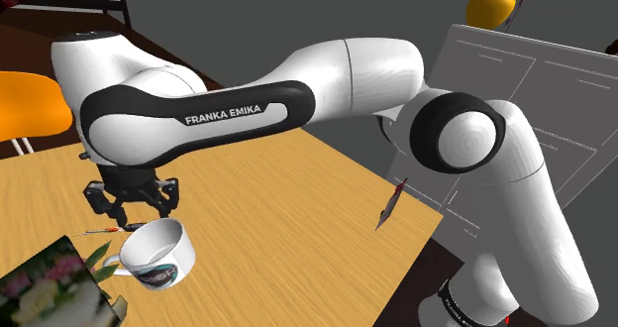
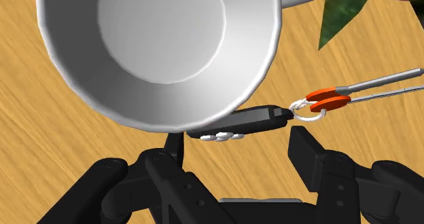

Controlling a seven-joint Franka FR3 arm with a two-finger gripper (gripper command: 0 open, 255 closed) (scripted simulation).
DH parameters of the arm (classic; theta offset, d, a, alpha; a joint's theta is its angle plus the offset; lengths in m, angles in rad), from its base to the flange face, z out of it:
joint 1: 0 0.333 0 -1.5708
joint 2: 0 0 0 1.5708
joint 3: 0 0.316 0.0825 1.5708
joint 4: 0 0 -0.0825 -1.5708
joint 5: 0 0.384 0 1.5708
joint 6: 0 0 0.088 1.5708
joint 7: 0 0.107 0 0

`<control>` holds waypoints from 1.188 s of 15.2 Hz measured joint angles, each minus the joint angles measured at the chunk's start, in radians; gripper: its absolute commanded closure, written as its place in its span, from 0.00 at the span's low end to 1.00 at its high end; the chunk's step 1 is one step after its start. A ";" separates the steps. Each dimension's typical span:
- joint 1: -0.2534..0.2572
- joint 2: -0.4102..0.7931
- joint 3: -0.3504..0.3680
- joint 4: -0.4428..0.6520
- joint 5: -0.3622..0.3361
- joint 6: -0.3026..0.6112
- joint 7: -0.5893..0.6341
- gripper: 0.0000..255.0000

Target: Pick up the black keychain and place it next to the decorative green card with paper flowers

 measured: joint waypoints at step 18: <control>-0.007 0.020 -0.006 -0.065 -0.010 0.082 0.007 0.00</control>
